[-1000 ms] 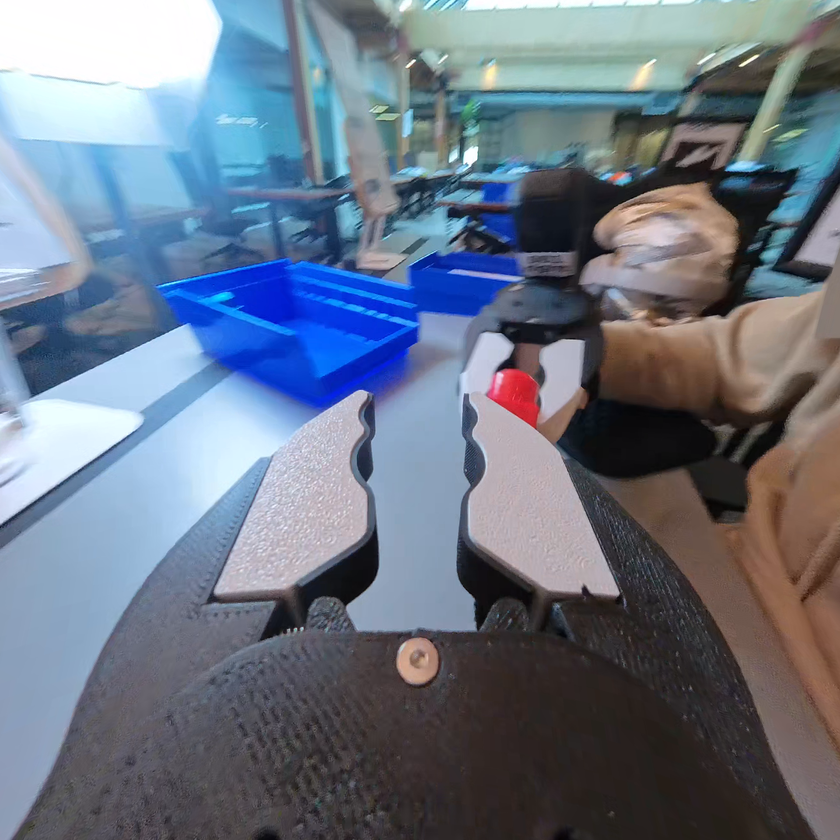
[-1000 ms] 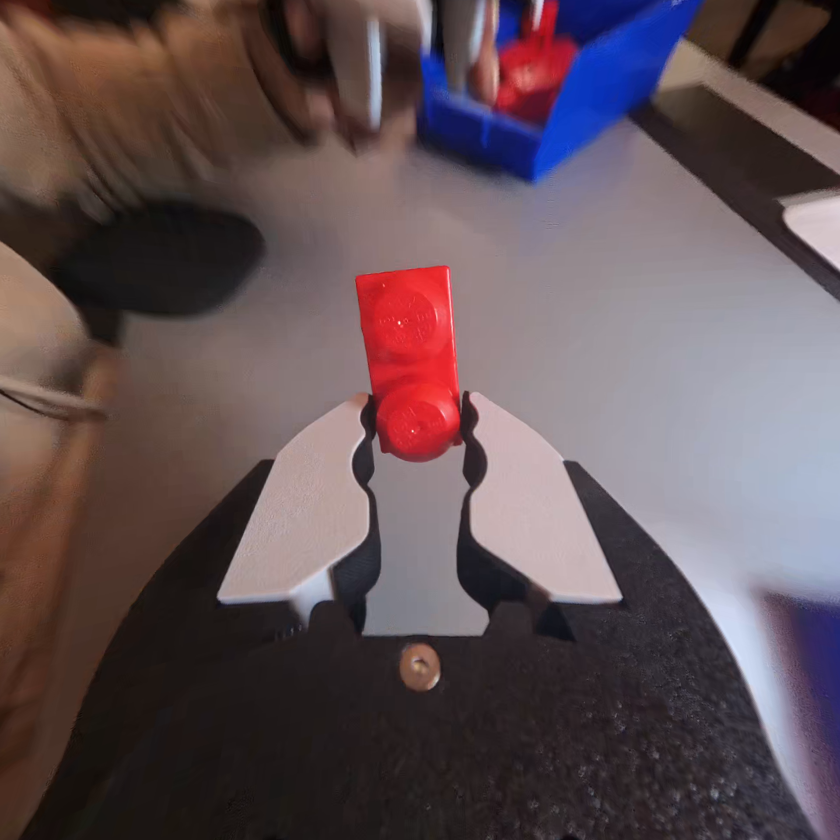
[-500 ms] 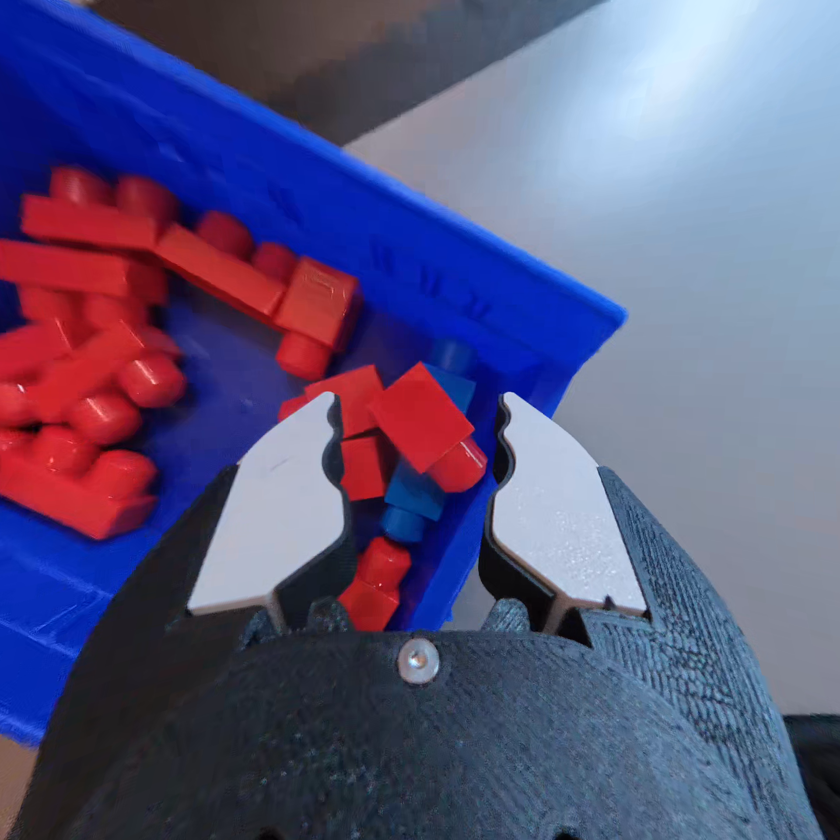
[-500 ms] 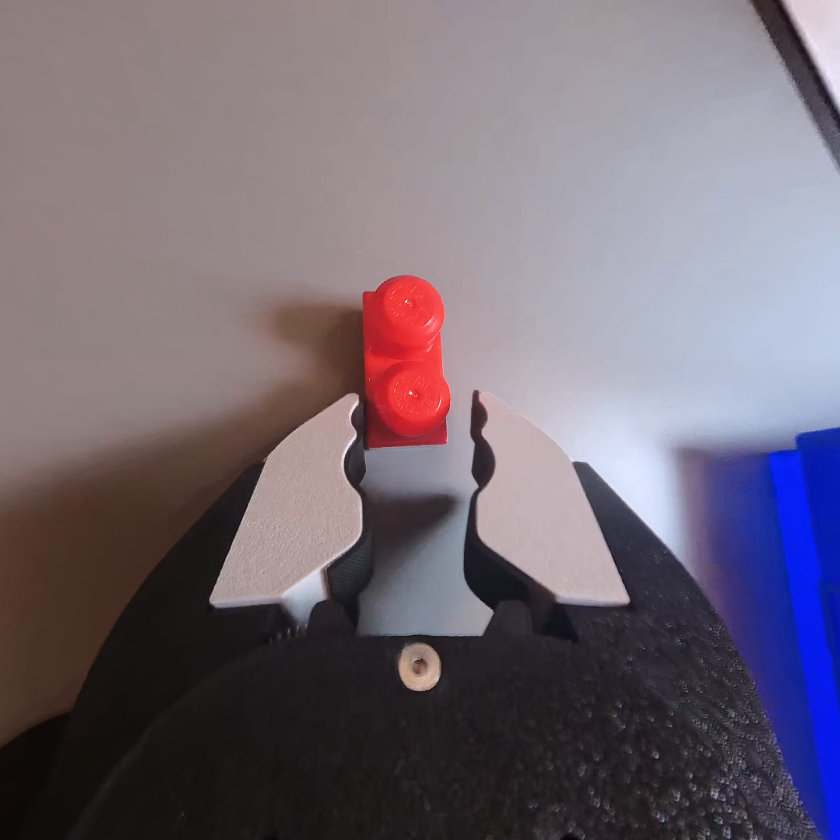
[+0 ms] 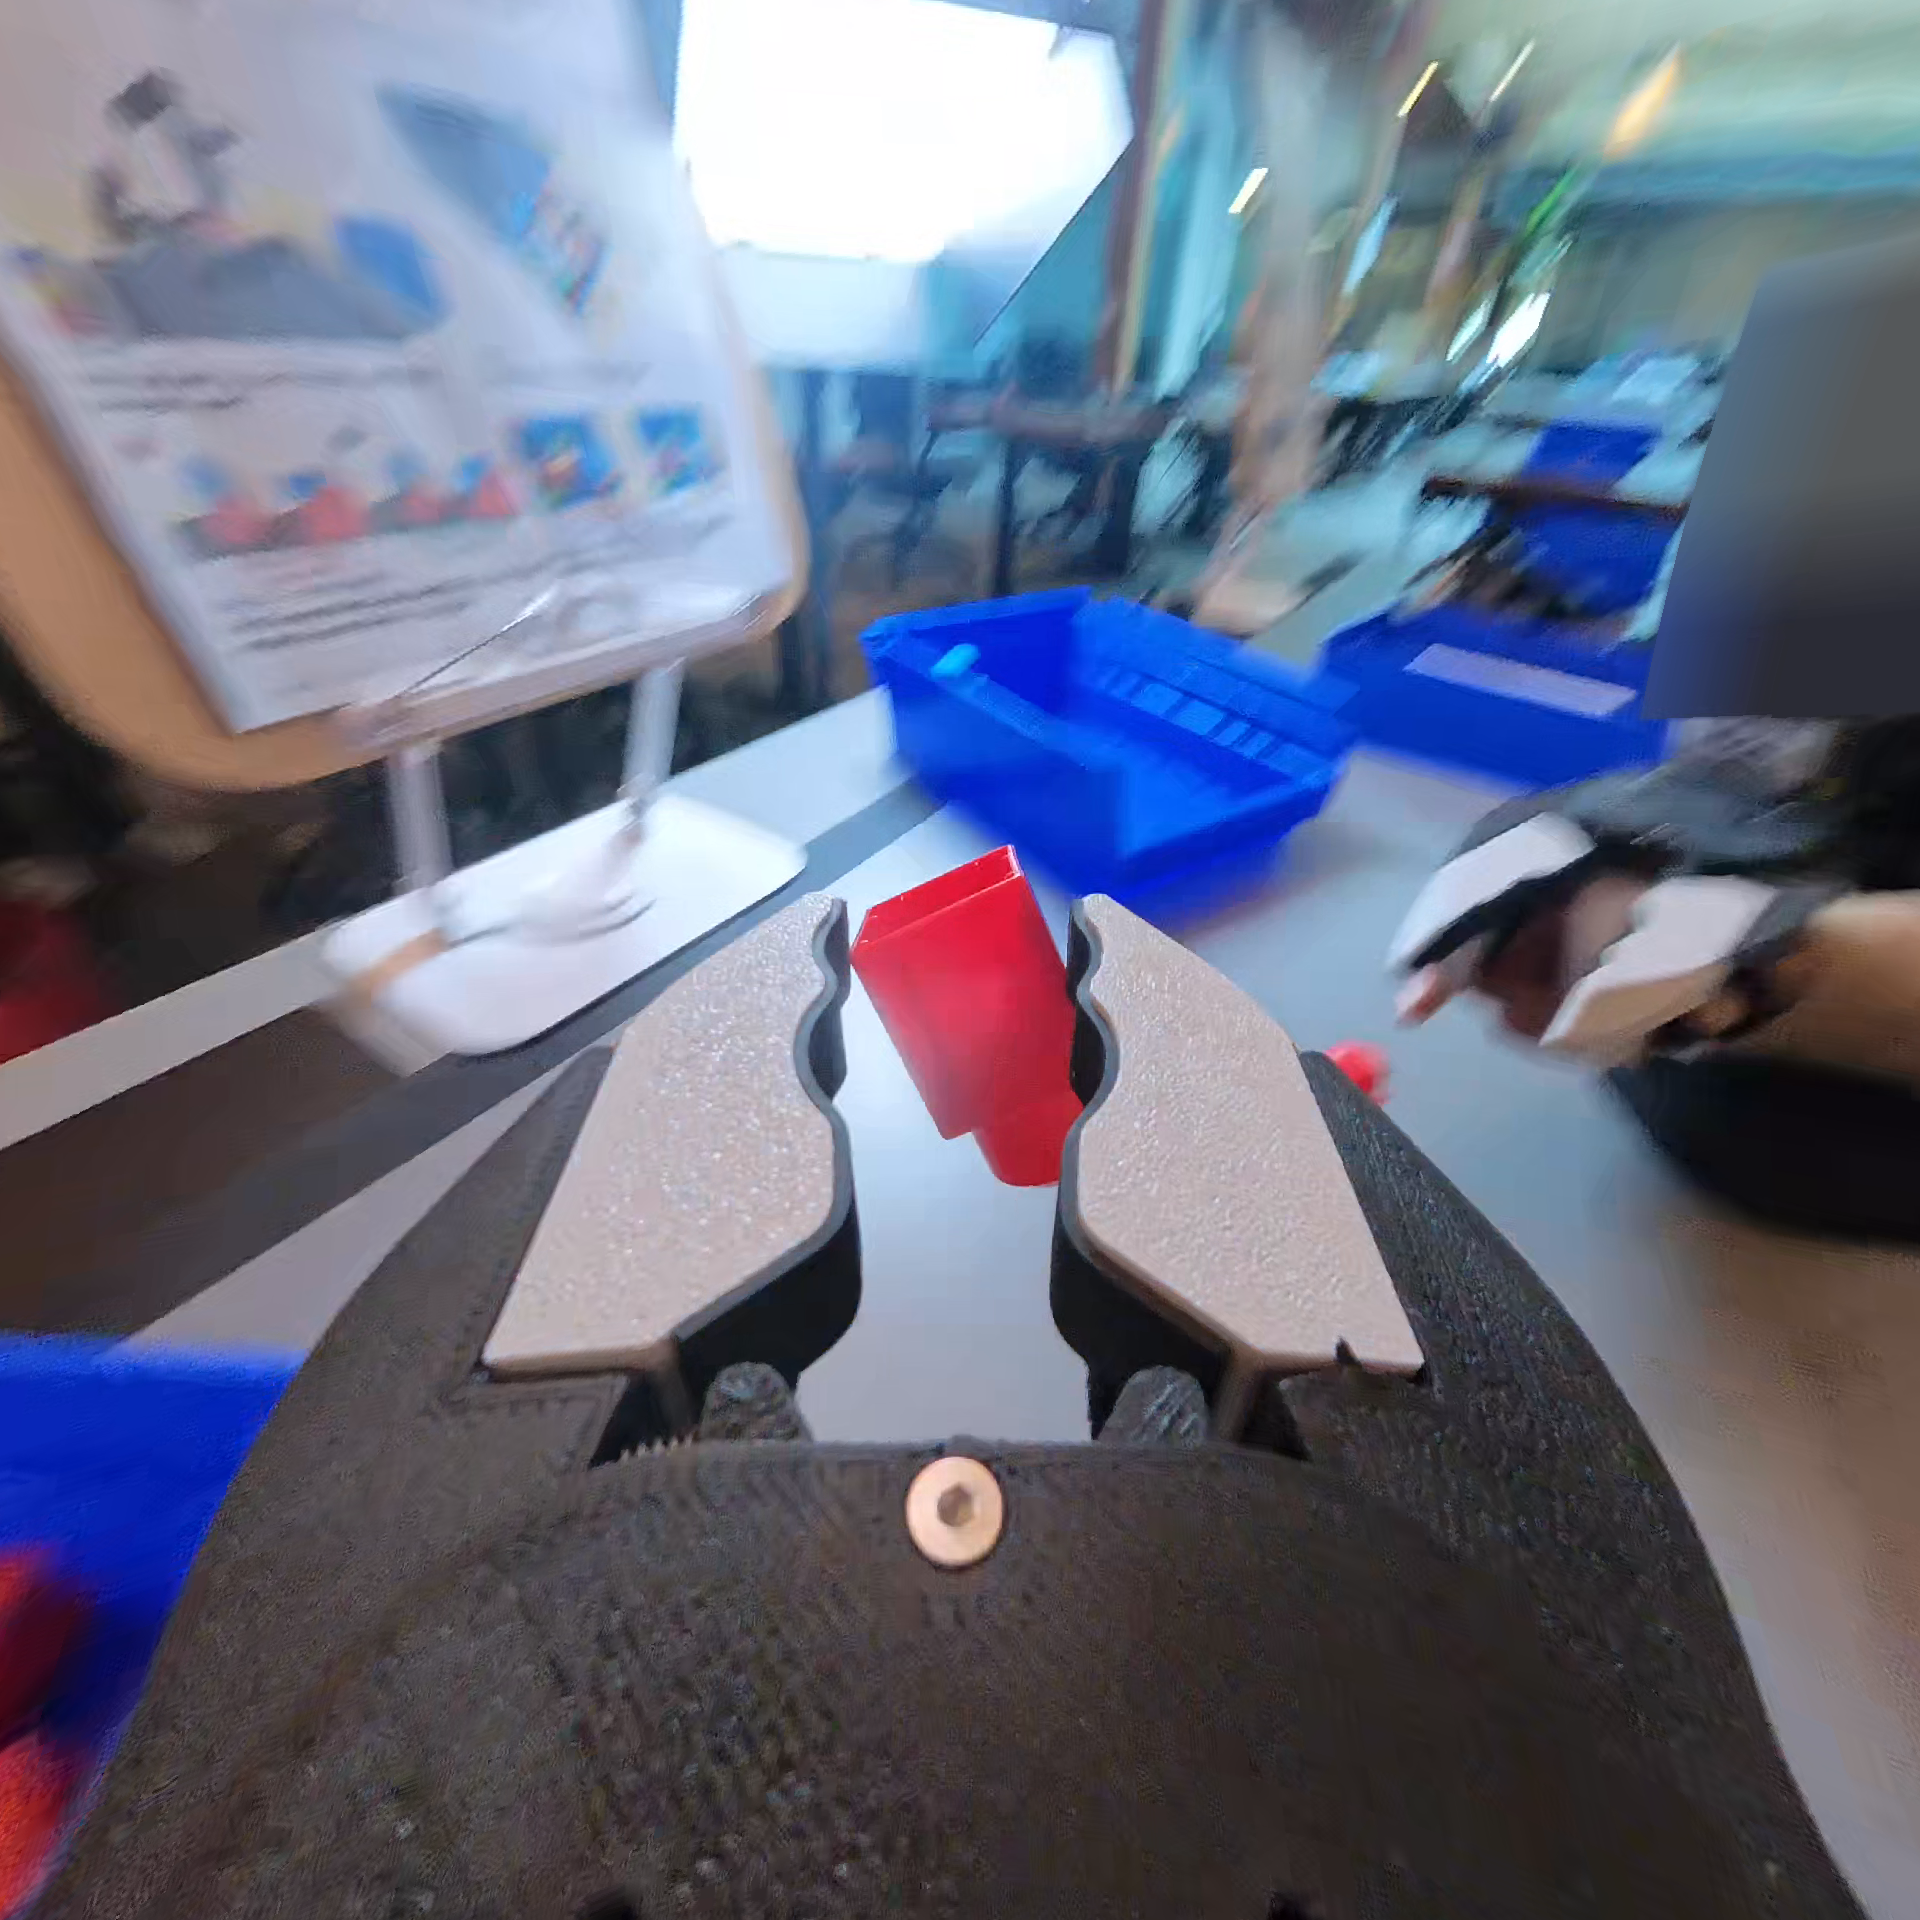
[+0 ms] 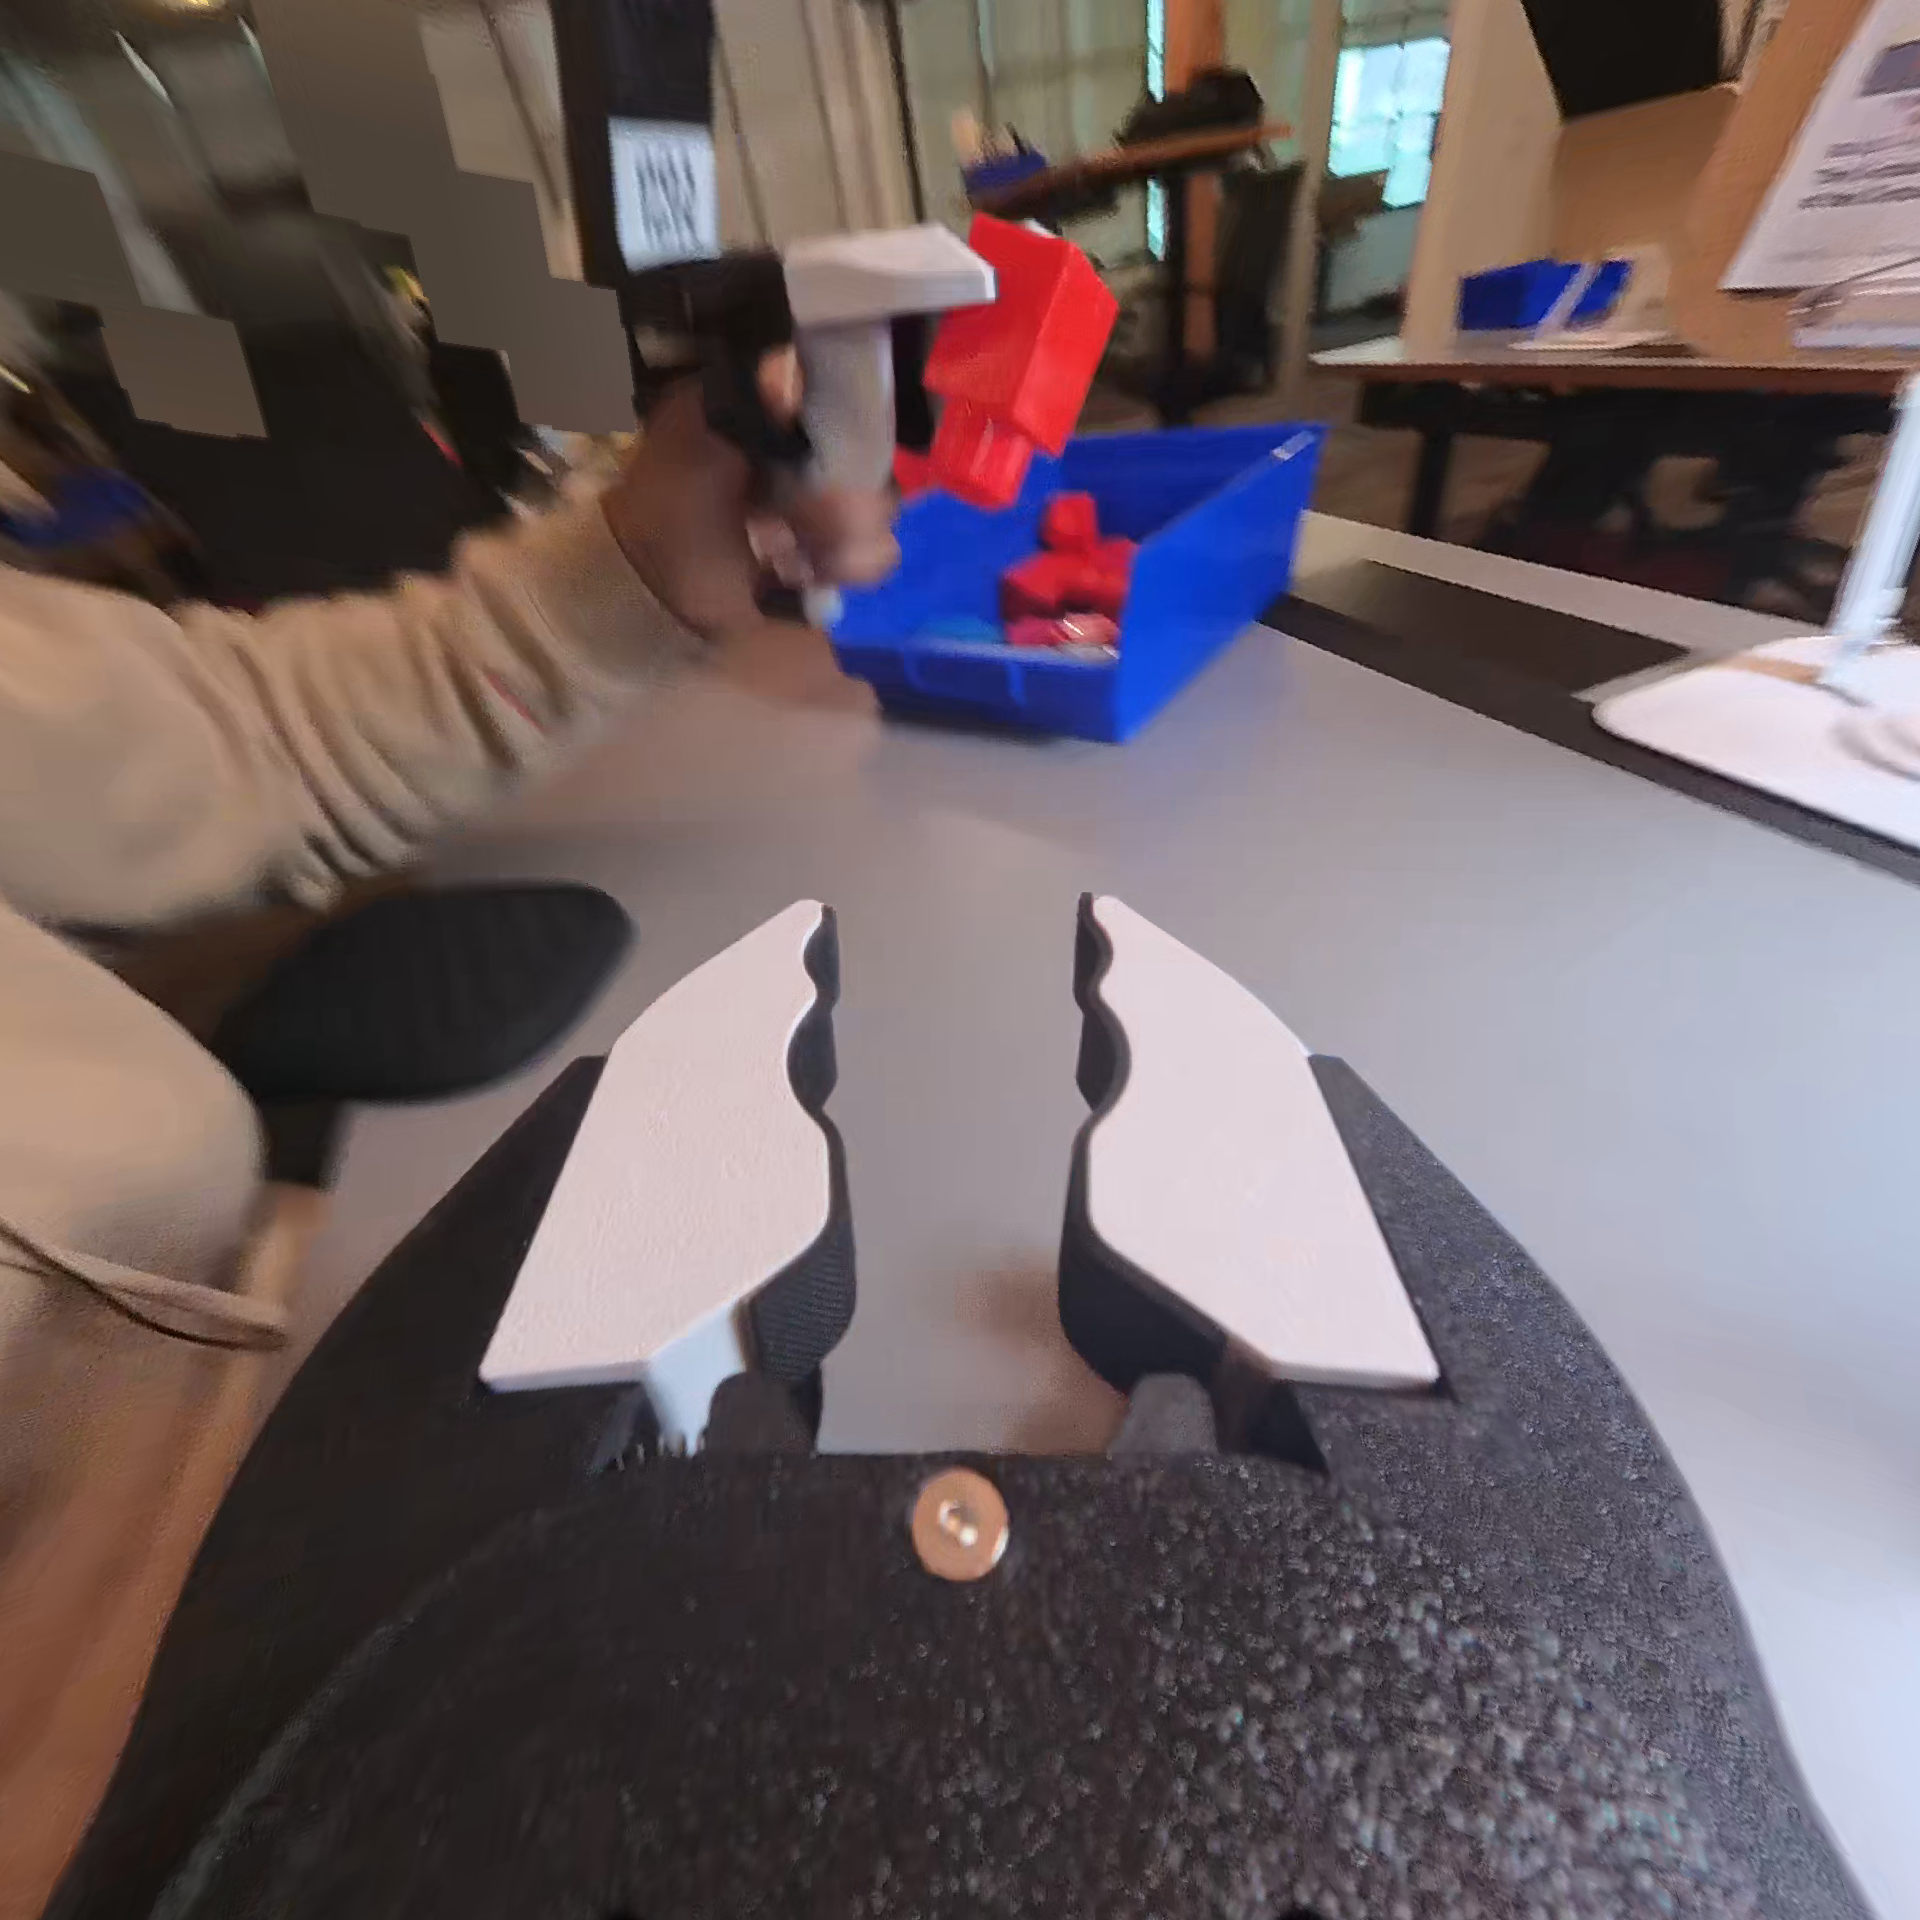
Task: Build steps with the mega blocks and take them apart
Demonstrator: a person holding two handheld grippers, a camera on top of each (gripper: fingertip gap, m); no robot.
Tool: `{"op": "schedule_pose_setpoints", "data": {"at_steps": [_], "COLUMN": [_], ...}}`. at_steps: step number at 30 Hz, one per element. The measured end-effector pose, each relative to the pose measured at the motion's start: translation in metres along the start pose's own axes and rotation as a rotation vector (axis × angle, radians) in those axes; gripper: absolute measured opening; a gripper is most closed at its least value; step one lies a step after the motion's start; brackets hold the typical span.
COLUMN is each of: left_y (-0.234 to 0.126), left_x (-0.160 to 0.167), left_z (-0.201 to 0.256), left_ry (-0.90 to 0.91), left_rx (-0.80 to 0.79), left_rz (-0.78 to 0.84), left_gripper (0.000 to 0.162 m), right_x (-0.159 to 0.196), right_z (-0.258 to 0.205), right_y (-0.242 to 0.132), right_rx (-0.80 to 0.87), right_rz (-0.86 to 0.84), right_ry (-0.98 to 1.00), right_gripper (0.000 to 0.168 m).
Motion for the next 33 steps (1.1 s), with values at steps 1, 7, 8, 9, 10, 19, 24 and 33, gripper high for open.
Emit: {"op": "schedule_pose_setpoints", "data": {"at_steps": [1,7,8,9,10,19,24,33], "left_y": [0.009,0.055,0.059,0.062,0.062,0.049,0.058,0.063], "left_x": [0.0,0.014,0.017,0.02,0.023,0.049,0.066,0.081], "left_z": [0.024,0.13,0.137,0.141,0.141,0.127,0.133,0.146], "left_ry": [-0.029,-0.086,-0.079,-0.077,-0.084,-0.072,-0.074,-0.079], "left_rx": [0.072,0.338,0.35,0.349,0.353,0.444,0.513,0.628], "left_rz": [0.085,0.315,0.31,0.318,0.335,0.182,0.066,0.006], "left_gripper": [0.04,0.04,0.04,0.04,0.04,0.037,0.036,0.035], "right_x": [-0.002,-0.004,-0.004,-0.003,-0.003,-0.014,-0.009,-0.008], "right_z": [-0.006,-0.023,-0.023,-0.024,-0.025,-0.005,-0.01,-0.015], "right_y": [0.004,0.025,0.024,0.022,0.021,-0.012,-0.007,-0.004], "right_rx": [-0.061,-0.346,-0.375,-0.404,-0.42,-0.354,-0.276,-0.297], "right_rz": [0.047,0.223,0.25,0.262,0.256,0.198,0.155,0.125], "right_ry": [0.062,0.42,0.448,0.453,0.446,0.22,0.127,0.073], "right_gripper": [0.044,0.052,0.046,0.039,0.032,0.0,0.019,0.042]}}
Point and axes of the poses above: each gripper's, where its closed fingertips meet, y out along the fingers, x out of its underside, z = x × y across the jaws, the point moved 9 cm from there along -y, back along the fingers, and after that the axes turned 4 degrees about -z, right-handed, at the moved point
